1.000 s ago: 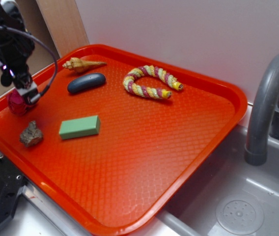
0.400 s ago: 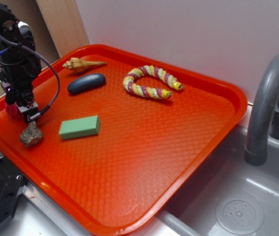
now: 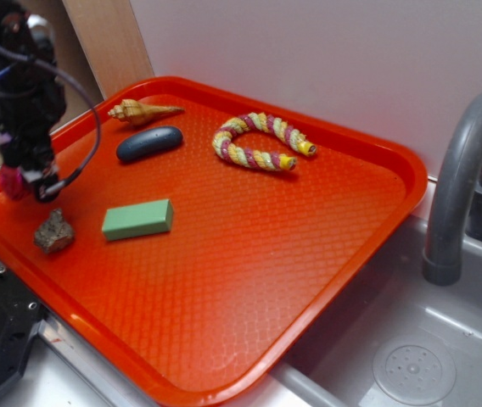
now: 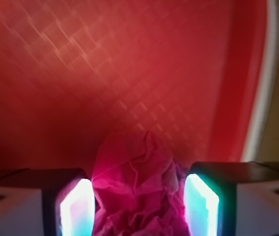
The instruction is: Grab the red paper.
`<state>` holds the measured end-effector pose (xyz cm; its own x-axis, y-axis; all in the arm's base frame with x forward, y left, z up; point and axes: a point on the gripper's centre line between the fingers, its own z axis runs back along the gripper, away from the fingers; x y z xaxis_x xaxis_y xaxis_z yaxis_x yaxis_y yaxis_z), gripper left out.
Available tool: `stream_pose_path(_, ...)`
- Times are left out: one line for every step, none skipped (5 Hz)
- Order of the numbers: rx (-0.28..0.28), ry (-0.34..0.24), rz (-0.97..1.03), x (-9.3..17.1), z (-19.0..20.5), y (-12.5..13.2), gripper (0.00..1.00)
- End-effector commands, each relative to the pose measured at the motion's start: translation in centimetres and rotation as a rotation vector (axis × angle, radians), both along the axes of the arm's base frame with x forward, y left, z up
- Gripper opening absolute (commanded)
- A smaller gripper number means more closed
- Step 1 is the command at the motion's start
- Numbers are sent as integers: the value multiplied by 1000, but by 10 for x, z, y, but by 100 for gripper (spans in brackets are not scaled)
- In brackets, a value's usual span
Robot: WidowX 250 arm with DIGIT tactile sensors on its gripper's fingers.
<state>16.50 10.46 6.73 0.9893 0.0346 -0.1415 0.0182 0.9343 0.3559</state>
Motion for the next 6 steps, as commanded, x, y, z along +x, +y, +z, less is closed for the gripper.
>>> stream_pose_path(-51, -55, -29, 61, 78, -93, 0)
stream_pose_path(-100, -96, -54, 72, 105, -124, 0)
stream_pose_path(-181, -205, -88, 68, 155, -134, 0)
stream_pose_path(-226, -325, -78, 54, 194, -125, 0)
stream_pose_path(-249, -408, -49, 43, 219, -113, 0)
stream_pose_path(-242, -362, -64, 44, 218, -114, 0)
